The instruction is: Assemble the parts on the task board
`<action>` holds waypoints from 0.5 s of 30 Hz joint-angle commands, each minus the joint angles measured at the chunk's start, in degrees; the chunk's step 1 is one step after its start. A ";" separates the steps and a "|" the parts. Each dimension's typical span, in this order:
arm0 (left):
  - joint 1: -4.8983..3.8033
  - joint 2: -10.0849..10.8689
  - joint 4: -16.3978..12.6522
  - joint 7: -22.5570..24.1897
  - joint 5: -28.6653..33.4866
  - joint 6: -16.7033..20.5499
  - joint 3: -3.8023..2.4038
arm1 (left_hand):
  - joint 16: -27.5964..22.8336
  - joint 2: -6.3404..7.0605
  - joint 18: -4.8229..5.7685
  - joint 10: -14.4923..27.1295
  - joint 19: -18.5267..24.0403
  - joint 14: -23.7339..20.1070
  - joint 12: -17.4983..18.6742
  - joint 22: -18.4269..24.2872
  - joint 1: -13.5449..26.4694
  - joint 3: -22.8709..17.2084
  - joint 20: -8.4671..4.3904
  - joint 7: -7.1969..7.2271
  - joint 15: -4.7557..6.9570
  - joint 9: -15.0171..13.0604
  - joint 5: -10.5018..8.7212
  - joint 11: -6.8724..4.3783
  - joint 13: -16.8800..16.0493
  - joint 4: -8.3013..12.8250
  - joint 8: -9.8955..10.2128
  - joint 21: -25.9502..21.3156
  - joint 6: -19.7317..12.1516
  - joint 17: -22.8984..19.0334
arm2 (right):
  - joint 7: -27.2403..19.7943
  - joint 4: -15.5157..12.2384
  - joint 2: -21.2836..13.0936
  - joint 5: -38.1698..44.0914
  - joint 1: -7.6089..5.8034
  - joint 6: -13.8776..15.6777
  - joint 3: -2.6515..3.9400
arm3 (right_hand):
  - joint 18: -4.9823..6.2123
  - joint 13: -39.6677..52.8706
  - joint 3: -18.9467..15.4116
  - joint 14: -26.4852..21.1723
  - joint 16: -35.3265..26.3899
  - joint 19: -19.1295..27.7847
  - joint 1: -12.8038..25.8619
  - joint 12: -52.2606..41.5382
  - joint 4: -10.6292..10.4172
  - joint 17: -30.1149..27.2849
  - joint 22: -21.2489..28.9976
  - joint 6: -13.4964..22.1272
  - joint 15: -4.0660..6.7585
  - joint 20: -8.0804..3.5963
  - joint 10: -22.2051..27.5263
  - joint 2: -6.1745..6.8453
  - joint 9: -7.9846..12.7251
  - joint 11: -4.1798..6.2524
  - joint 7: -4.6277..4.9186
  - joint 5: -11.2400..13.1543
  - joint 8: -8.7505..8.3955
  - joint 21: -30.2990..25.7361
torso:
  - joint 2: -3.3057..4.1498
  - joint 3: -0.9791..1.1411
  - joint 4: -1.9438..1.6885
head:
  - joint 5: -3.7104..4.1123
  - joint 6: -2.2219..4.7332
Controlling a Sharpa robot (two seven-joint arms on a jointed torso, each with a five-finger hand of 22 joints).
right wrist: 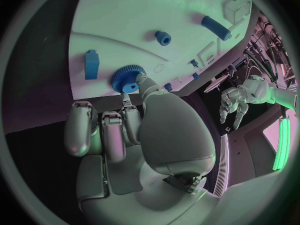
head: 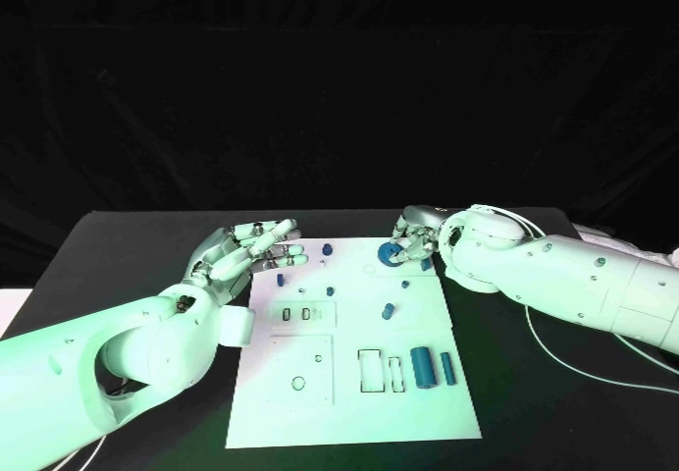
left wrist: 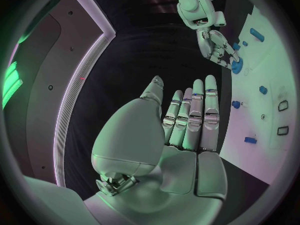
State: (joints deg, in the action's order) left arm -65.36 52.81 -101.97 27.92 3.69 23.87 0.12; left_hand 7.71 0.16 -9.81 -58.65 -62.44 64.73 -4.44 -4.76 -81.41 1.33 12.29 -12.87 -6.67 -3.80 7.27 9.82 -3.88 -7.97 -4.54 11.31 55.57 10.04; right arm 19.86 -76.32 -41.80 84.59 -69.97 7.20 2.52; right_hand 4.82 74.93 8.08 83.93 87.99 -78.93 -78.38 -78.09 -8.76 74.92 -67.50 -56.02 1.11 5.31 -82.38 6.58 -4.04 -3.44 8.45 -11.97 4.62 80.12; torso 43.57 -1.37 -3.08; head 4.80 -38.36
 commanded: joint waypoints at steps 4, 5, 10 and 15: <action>-0.07 -0.08 -0.06 0.24 -0.35 -1.19 -0.05 | -0.18 -0.20 -0.41 0.30 -0.03 -0.17 0.19 0.09 -0.31 0.02 0.29 -0.33 -0.22 0.06 -0.06 0.26 0.07 0.44 0.28 -0.28 -0.01 0.10 | 0.19 0.19 0.16 2.98 0.26 -1.48 -0.14 | -0.47 4.32 0.31 5.39 0.37 -0.56 -0.92 -0.94 0.56 11.65 -0.42 -1.12 -0.27 -0.11 -0.64 -0.48 -0.15 0.08 -0.08 -0.14 0.75 0.43 | -0.02 -0.03 0.06 | 0.00 -0.10; -0.07 -0.08 -0.07 0.23 -0.35 -1.22 -0.05 | -0.18 -0.20 -0.41 0.30 -0.03 -0.17 0.19 0.09 -0.31 0.02 0.29 -0.33 -0.22 0.06 -0.06 0.26 0.07 0.44 0.28 -0.28 -0.01 0.10 | 0.22 0.20 0.18 3.46 0.28 -1.57 -0.16 | -0.49 4.53 0.39 5.40 0.39 -0.61 -1.03 -1.14 0.66 11.69 -0.54 -1.33 -0.24 -0.13 -0.76 -0.55 -0.18 0.11 -0.13 -0.13 0.85 0.49 | -0.03 -0.02 0.05 | 0.01 -0.12; -0.07 -0.06 -0.06 0.17 -0.35 -1.27 -0.05 | -0.31 -0.27 -0.42 0.28 0.01 -0.23 0.21 0.13 -0.32 0.04 0.31 -0.33 -0.24 0.05 -0.06 0.26 0.06 0.57 0.30 -0.38 0.01 0.16 | 0.19 0.01 0.21 6.54 0.64 -1.46 -0.22 | -0.61 6.30 1.88 5.46 0.58 -0.90 -2.64 -2.84 1.88 12.07 -1.32 -4.30 0.29 -0.48 -1.83 -1.33 -0.70 0.81 -0.96 2.47 2.22 0.90 | 0.01 0.01 -0.02 | 0.07 -0.16; -0.07 -0.04 -0.07 0.14 -0.35 -1.26 -0.05 | -0.31 -0.27 -0.42 0.28 0.01 -0.23 0.21 0.13 -0.32 0.04 0.31 -0.33 -0.24 0.05 -0.06 0.26 0.06 0.57 0.30 -0.38 0.01 0.16 | -0.17 -0.27 0.38 7.73 1.06 0.99 -0.32 | -0.65 6.79 4.09 5.47 0.61 -0.96 -3.98 -3.20 2.86 12.12 -1.63 -6.77 0.95 -1.06 -2.10 -2.86 -1.19 1.59 -1.86 4.86 3.23 1.06 | 0.00 0.00 0.03 | 0.06 -0.20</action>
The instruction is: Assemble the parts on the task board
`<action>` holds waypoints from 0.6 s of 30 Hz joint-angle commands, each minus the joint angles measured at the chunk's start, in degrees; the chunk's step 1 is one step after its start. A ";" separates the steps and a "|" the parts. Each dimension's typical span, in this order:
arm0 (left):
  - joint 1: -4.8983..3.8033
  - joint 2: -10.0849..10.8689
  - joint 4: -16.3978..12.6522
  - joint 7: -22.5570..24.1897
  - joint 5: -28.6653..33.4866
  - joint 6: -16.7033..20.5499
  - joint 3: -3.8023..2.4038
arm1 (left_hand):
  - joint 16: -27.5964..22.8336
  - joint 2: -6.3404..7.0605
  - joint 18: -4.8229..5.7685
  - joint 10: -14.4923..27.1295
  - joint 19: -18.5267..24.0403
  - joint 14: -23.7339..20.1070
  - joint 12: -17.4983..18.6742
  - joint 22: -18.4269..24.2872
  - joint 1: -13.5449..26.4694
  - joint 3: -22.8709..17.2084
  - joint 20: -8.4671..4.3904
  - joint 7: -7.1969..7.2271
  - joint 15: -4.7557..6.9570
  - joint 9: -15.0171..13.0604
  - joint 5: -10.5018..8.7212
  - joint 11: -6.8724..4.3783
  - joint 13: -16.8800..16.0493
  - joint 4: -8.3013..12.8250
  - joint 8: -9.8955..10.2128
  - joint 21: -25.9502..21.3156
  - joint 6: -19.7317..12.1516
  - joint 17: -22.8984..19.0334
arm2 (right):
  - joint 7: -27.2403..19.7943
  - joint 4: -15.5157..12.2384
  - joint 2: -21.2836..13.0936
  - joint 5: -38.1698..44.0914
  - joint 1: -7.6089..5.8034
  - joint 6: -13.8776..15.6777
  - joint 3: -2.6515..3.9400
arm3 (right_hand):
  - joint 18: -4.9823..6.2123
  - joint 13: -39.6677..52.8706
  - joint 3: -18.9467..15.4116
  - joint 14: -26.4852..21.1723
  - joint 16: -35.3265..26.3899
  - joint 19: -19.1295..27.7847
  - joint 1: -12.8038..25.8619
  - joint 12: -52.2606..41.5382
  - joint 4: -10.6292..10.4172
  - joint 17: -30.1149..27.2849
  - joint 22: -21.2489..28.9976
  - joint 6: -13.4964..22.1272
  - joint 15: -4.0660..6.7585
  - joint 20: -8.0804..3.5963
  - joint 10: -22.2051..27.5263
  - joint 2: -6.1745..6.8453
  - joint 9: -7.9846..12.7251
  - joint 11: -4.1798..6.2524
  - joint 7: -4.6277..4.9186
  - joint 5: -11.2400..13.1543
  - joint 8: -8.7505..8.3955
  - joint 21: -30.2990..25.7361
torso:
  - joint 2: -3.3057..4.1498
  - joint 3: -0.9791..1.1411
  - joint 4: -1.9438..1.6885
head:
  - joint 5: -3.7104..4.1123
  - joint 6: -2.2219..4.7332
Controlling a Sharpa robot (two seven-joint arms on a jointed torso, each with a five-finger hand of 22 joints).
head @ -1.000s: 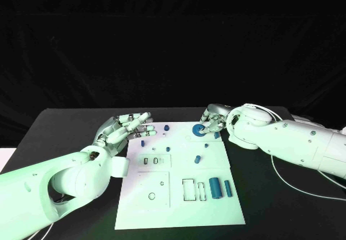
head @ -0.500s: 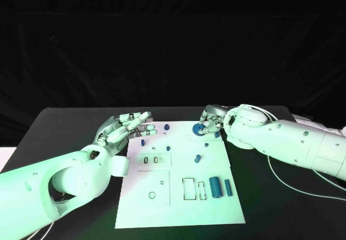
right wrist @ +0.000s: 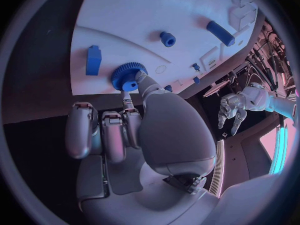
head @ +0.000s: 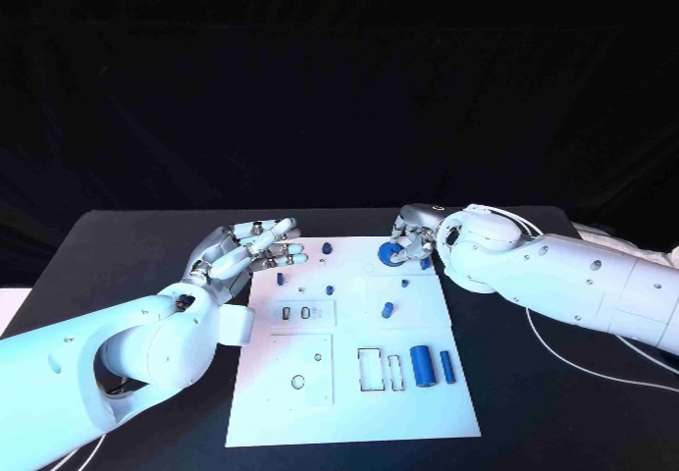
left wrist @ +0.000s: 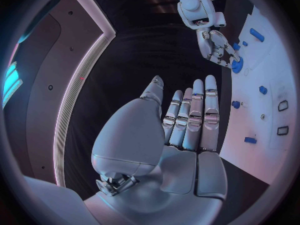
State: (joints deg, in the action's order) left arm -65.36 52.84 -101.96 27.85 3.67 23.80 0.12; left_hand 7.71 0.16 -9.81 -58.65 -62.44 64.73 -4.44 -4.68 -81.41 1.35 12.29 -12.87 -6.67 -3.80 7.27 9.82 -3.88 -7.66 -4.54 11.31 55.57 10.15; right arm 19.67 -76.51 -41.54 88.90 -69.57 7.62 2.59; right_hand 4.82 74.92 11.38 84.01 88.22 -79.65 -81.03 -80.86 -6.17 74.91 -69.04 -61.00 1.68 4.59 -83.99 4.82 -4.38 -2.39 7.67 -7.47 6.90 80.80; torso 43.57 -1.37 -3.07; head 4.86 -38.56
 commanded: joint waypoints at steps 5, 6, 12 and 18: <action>-0.07 -0.04 -0.11 0.20 -0.33 -1.19 -0.05 | -0.31 -0.27 -0.42 0.28 0.02 -0.23 0.21 0.05 -0.32 0.02 0.31 -0.33 -0.24 0.06 -0.06 0.26 0.05 0.25 0.30 -0.38 0.01 0.05 | -0.46 -1.19 0.10 4.96 1.00 5.27 -0.54 | -0.76 7.15 1.98 5.42 0.45 -0.48 -1.49 -0.69 0.75 12.28 -0.60 -2.37 0.66 -0.64 -0.72 -1.54 -0.97 0.82 -1.34 -0.33 1.03 0.63 | 0.01 0.00 0.05 | 0.08 0.01; -0.07 -0.03 -0.11 0.19 -0.33 -1.16 -0.05 | -0.31 -0.27 -0.42 0.28 0.02 -0.23 0.21 0.05 -0.32 0.02 0.31 -0.33 -0.24 0.06 -0.06 0.26 0.05 0.25 0.30 -0.38 0.01 0.05 | -0.67 -1.48 0.07 5.02 1.04 6.80 -0.55 | -0.79 7.20 2.18 5.41 0.44 -0.55 -1.23 -0.72 0.70 12.26 -0.74 -2.45 0.70 -0.70 -0.76 -1.56 -0.98 0.85 -1.38 -0.69 1.01 0.70 | 0.00 -0.01 0.03 | 0.10 0.02; -0.07 -0.05 -0.08 0.20 -0.33 -1.07 -0.05 | -0.35 -0.31 -0.42 0.27 0.02 -0.24 0.22 0.06 -0.35 0.01 0.32 -0.33 -0.24 0.05 -0.05 0.26 0.05 0.31 0.31 -0.42 0.01 0.08 | -1.96 -4.10 -0.08 2.86 1.15 13.66 -0.58 | -0.91 6.98 3.93 5.40 0.40 -0.87 1.21 -0.23 -0.17 12.17 -1.35 -2.36 0.83 -0.91 -0.63 -1.92 -0.94 0.96 -1.46 -4.72 0.40 1.03 | -0.02 0.01 -0.11 | 0.12 0.07; -0.07 -0.08 0.00 0.02 -0.33 -0.86 -0.05 | -0.63 -0.93 -0.46 0.27 -0.01 -0.22 0.32 0.15 -0.97 -0.44 0.32 -0.33 -0.23 0.05 0.05 0.26 0.05 1.02 0.42 -0.64 0.02 0.32 | -2.19 -6.06 1.22 1.07 1.04 14.60 -0.57 | -0.90 6.10 4.45 5.35 0.29 -0.83 2.51 0.90 -0.55 11.94 -1.29 -1.81 0.73 -0.88 -0.03 -1.50 -0.80 0.79 -1.21 -5.34 -0.21 1.01 | 0.03 -0.03 -0.09 | -0.08 0.13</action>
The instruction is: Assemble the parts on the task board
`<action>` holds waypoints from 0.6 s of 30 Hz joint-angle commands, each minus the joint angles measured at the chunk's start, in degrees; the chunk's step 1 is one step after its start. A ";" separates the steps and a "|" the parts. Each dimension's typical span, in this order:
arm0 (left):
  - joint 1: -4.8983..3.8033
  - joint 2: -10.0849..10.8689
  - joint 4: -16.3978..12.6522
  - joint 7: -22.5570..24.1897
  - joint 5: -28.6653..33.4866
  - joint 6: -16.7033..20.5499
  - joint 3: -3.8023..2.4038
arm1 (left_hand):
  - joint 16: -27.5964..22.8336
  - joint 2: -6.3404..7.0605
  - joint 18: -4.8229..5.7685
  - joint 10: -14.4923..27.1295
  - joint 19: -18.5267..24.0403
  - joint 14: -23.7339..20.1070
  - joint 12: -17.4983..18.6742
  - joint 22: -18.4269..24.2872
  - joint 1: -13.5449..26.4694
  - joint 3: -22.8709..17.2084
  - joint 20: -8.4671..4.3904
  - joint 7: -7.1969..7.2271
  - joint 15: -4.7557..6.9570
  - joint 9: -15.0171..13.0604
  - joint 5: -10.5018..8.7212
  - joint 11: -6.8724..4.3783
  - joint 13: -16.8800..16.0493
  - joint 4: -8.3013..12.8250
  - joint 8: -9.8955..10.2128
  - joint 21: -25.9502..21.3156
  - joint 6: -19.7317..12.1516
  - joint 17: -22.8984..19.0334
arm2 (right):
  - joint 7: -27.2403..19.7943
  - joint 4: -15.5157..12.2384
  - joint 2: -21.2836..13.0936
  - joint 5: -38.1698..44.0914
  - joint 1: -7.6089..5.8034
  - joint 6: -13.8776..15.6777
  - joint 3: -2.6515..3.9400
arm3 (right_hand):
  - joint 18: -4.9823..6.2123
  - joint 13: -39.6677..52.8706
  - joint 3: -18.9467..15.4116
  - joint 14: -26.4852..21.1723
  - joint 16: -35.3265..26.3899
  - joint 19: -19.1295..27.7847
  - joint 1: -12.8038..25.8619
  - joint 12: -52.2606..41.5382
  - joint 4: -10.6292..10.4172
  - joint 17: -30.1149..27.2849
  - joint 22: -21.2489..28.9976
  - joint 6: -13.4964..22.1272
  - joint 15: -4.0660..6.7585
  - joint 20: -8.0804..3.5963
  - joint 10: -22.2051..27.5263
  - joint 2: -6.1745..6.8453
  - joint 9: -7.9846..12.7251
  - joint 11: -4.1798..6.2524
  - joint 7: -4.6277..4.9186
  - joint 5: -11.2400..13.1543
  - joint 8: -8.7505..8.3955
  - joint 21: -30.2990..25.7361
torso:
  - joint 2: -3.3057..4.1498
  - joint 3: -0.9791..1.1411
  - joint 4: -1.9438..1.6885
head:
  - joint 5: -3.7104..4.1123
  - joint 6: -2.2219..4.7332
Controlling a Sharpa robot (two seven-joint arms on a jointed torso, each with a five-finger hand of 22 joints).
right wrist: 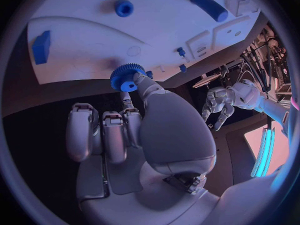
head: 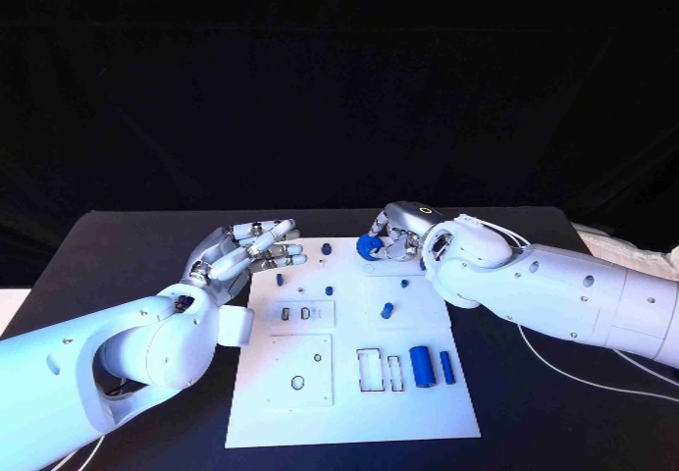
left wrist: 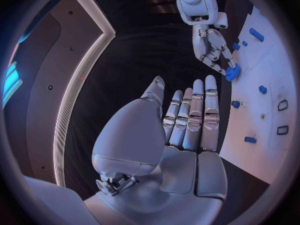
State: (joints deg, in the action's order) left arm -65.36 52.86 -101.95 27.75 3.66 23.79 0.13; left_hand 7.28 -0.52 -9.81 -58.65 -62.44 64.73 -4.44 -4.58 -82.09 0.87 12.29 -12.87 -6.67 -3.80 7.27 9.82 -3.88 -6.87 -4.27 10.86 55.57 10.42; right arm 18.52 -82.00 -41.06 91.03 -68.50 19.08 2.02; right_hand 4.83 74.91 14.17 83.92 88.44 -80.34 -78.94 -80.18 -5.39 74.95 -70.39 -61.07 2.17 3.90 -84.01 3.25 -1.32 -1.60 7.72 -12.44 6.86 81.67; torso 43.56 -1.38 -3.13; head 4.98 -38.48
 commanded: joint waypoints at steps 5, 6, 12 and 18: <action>-0.06 -0.16 0.05 0.05 -0.32 -0.80 -0.05 | -0.21 -0.25 -0.46 0.27 0.00 -0.23 0.33 0.06 -0.28 0.03 0.33 -0.33 -0.23 0.05 0.05 0.26 0.05 0.25 0.16 -0.20 0.02 0.06 | -0.95 -0.37 3.21 -1.55 -0.06 2.26 -0.01 | -0.91 5.80 1.80 5.41 0.00 -0.16 0.88 0.63 -1.46 11.77 0.01 -1.65 0.18 -0.15 0.21 0.25 -3.82 -0.07 -1.19 -0.41 -0.35 0.15 | 0.06 -0.02 -0.08 | -0.44 -0.03; -0.06 -0.18 0.05 0.04 -0.32 -0.80 -0.05 | -0.22 -0.24 -0.46 0.27 0.00 -0.23 0.33 0.06 -0.28 0.04 0.33 -0.34 -0.23 0.05 0.04 0.26 0.05 0.25 0.16 -0.20 0.01 0.06 | -0.92 -0.17 3.80 -1.59 -0.07 2.04 -0.02 | -0.91 5.73 1.83 5.40 -0.01 -0.14 0.96 0.72 -1.48 11.74 0.04 -1.63 0.17 -0.14 0.25 0.27 -3.82 -0.08 -1.18 -0.42 -0.38 0.14 | 0.07 -0.04 -0.12 | -0.43 -0.04; -0.07 -0.26 0.08 0.02 -0.32 -0.84 -0.05 | -0.24 -0.21 -0.46 0.27 0.01 -0.23 0.33 0.07 -0.24 0.07 0.33 -0.35 -0.24 0.05 0.02 0.27 0.05 0.27 0.17 -0.22 0.01 0.08 | -0.75 1.46 7.23 -1.56 -0.01 0.65 -0.46 | -0.90 5.62 1.88 5.39 -0.05 -0.13 1.21 0.88 -1.54 11.67 0.06 -1.60 0.15 -0.11 0.33 0.38 -3.80 -0.12 -1.15 -0.48 -0.47 0.12 | 0.09 -0.03 -0.09 | -0.75 -0.23; -0.07 -0.32 0.16 0.08 -0.32 -0.76 -0.05 | -0.24 -0.21 -0.46 0.27 0.01 -0.23 0.33 0.07 -0.24 0.07 0.33 -0.35 -0.24 0.05 0.02 0.27 0.05 0.27 0.17 -0.22 0.01 0.08 | -0.63 2.96 9.47 -1.32 0.16 -1.06 -0.94 | -0.90 5.61 1.90 5.38 -0.07 -0.11 1.46 0.92 -1.57 11.62 0.07 -1.56 0.12 -0.09 0.34 0.54 -3.79 -0.15 -1.11 -0.53 -0.57 0.11 | 0.10 -0.08 -0.12 | -0.95 -0.38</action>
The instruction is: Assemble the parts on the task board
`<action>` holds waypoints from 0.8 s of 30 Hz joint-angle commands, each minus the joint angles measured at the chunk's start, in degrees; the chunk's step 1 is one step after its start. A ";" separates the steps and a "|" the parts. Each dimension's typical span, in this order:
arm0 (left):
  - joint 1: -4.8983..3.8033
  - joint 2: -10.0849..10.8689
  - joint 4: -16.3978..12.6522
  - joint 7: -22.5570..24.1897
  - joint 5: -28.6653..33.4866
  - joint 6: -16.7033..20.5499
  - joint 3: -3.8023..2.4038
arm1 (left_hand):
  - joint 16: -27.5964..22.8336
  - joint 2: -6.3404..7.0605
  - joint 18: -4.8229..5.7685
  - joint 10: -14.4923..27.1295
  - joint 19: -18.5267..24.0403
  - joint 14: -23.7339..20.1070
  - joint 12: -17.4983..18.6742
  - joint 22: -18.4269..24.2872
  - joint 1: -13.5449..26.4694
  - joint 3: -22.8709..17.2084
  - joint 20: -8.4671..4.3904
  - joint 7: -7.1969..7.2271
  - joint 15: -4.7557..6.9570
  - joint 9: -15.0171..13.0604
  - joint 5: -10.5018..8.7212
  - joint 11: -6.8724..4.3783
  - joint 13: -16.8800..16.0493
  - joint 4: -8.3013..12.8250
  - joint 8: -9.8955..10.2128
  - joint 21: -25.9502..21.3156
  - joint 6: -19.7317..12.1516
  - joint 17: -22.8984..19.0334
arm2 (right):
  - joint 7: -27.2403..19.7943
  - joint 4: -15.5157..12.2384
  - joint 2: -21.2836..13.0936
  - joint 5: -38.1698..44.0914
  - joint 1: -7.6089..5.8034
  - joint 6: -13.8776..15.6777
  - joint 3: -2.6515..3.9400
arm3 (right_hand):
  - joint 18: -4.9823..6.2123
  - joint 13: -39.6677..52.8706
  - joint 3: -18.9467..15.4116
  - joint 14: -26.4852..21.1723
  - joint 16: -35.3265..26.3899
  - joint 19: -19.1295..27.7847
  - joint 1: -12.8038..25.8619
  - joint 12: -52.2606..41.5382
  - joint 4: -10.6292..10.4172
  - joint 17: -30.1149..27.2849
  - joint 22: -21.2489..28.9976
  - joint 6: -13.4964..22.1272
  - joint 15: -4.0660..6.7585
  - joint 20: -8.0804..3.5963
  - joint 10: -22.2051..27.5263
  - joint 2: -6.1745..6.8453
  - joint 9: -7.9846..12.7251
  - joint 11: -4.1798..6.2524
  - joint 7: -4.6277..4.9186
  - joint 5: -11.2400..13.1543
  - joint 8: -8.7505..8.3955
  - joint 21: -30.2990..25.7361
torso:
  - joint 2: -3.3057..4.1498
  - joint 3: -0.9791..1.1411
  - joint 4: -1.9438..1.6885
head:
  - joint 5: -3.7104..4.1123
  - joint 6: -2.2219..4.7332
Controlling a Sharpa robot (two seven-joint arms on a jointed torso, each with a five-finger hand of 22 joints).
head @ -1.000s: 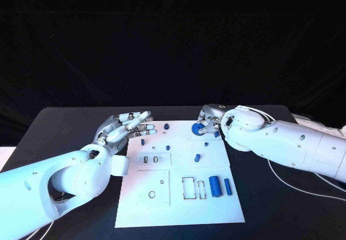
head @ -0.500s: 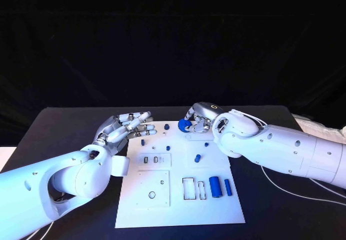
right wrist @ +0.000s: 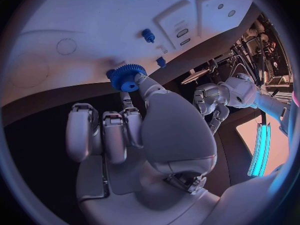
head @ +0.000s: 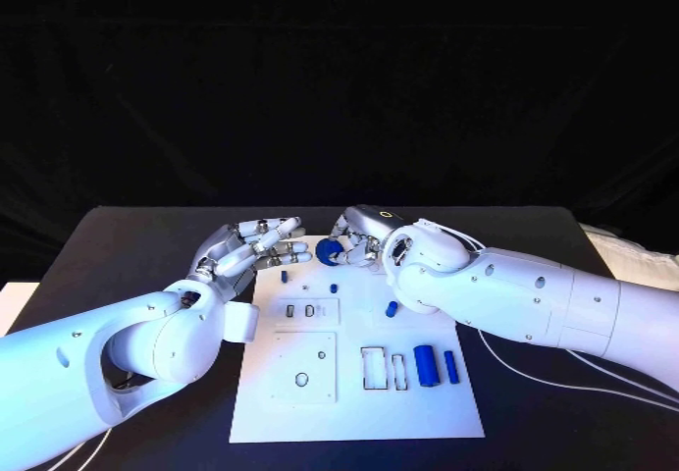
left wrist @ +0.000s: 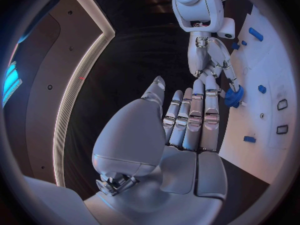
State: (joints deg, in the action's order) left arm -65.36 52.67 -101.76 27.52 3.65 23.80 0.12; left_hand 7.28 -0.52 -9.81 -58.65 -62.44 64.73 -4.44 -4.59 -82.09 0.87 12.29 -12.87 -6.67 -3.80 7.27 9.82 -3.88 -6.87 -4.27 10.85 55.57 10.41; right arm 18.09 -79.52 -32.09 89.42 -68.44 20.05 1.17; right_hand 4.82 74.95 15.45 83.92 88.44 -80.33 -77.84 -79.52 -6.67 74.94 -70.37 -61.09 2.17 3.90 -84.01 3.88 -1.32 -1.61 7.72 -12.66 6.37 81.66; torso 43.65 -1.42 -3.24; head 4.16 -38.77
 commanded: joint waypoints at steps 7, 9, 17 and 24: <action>-0.07 -0.07 -0.04 0.58 -0.31 -0.42 -0.04 | -0.26 -0.20 -0.45 0.27 0.02 -0.23 0.34 0.08 -0.21 0.09 0.34 -0.35 -0.25 0.05 0.01 0.27 0.05 0.28 0.17 -0.24 0.01 0.10 | 0.01 1.56 1.66 0.41 0.41 -3.66 -0.45 | -0.89 5.09 0.66 5.37 -0.09 -0.09 0.74 0.88 -0.32 11.61 0.08 -1.37 0.07 -0.04 0.67 0.13 -3.73 -0.20 -1.03 -0.16 -0.30 0.09 | 0.00 0.01 0.10 | -0.36 -0.25; -0.07 -0.07 -0.05 0.61 -0.31 -0.41 -0.04 | -0.26 -0.20 -0.45 0.27 0.02 -0.23 0.34 0.08 -0.21 0.09 0.34 -0.35 -0.25 0.05 0.01 0.27 0.05 0.28 0.17 -0.24 0.01 0.10 | 0.18 1.89 1.97 0.46 0.49 -4.01 -0.52 | -0.89 4.93 0.67 5.36 -0.11 -0.09 0.84 1.09 -0.29 11.57 0.08 -1.27 0.05 -0.02 0.79 0.24 -3.70 -0.24 -0.99 -0.15 -0.40 0.09 | -0.02 0.01 0.11 | -0.29 -0.29; -0.08 -0.06 -0.09 0.58 -0.31 -0.44 -0.05 | -0.26 -0.20 -0.45 0.27 0.02 -0.23 0.34 0.08 -0.21 0.09 0.34 -0.35 -0.25 0.05 0.01 0.27 0.05 0.28 0.17 -0.24 0.01 0.10 | 1.42 2.97 2.88 1.28 0.60 -4.02 -0.72 | -0.87 2.86 0.45 5.37 -0.09 0.09 2.03 3.77 -0.33 11.61 0.31 0.63 -0.43 0.32 2.39 1.45 -3.12 -0.87 -0.21 0.89 -1.82 -0.07 | -0.01 0.03 0.02 | -0.26 -0.38; -0.08 0.00 -0.09 0.46 -0.31 -0.50 -0.05 | -0.26 -0.20 -0.45 0.27 0.02 -0.23 0.34 0.08 -0.21 0.09 0.34 -0.35 -0.25 0.05 0.01 0.27 0.05 0.28 0.17 -0.24 0.01 0.10 | 1.77 3.47 2.96 1.65 0.62 -3.14 -0.78 | -0.73 -0.43 -1.00 5.44 0.10 0.56 3.42 8.08 -0.44 12.05 0.99 6.40 -1.65 1.40 5.14 3.36 -2.29 -2.20 1.23 3.11 -2.93 -0.46 | -0.03 0.02 0.13 | -0.25 -0.39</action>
State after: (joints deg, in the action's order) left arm -65.36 52.73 -101.75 27.57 3.64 23.85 0.11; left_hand 7.28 -0.52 -9.81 -58.65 -62.44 64.73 -4.44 -4.60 -82.09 0.87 12.29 -12.87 -6.67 -3.80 7.27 9.82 -3.88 -6.87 -4.27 10.86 55.57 10.45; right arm 18.80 -76.14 -29.11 90.02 -67.98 17.78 0.43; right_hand 4.83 74.54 14.56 84.02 88.44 -79.78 -74.12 -71.54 -7.11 74.92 -69.40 -55.04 0.97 5.07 -79.10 6.52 -3.75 -3.88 8.88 -9.60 3.63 81.35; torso 43.63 -1.40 -3.16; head 3.91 -39.18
